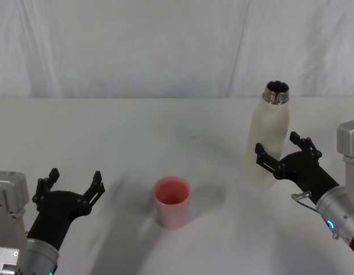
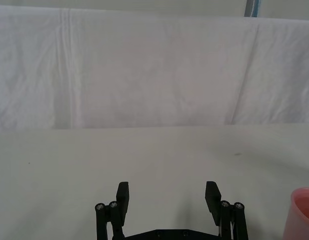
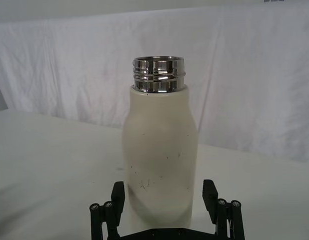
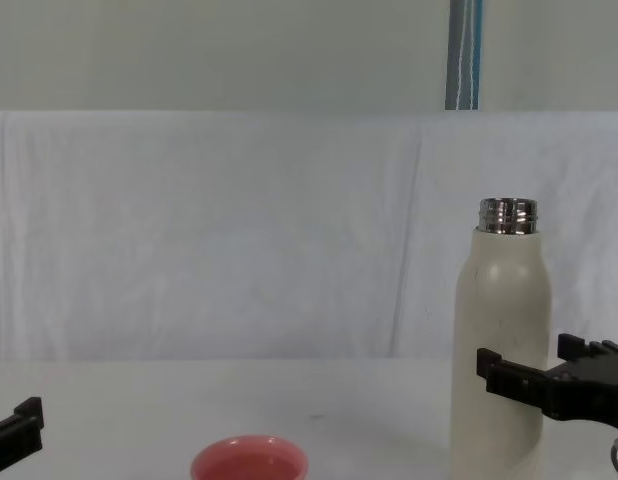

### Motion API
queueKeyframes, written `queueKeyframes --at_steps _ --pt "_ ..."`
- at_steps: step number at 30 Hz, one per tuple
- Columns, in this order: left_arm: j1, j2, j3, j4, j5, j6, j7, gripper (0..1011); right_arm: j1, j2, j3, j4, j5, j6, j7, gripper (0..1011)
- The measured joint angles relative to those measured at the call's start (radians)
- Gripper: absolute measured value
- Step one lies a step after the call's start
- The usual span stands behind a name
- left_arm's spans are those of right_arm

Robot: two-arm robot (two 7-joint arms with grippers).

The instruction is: Grasp the thermos with one hand and pour water into the cup lid.

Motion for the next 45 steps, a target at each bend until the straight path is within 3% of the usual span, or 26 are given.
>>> queueKeyframes --at_steps 13,29,38,45 --pt "0.000 0.000 0.000 0.000 0.000 0.000 0.000 1001 -0.071 0.015 0.019 -0.087 -0.017 0.001 -0.031 1003" --pt "0.000 0.000 0.000 0.000 0.000 0.000 0.000 1001 -0.132 -0.002 0.020 -0.124 -0.091 -0.027 -0.070 1003" --pt "0.000 0.000 0.000 0.000 0.000 0.000 0.000 1001 -0.165 -0.006 0.013 -0.133 -0.096 -0.064 -0.042 1003" --pt "0.000 0.000 0.000 0.000 0.000 0.000 0.000 1001 -0.177 0.008 0.009 -0.127 -0.061 -0.090 0.015 1003"
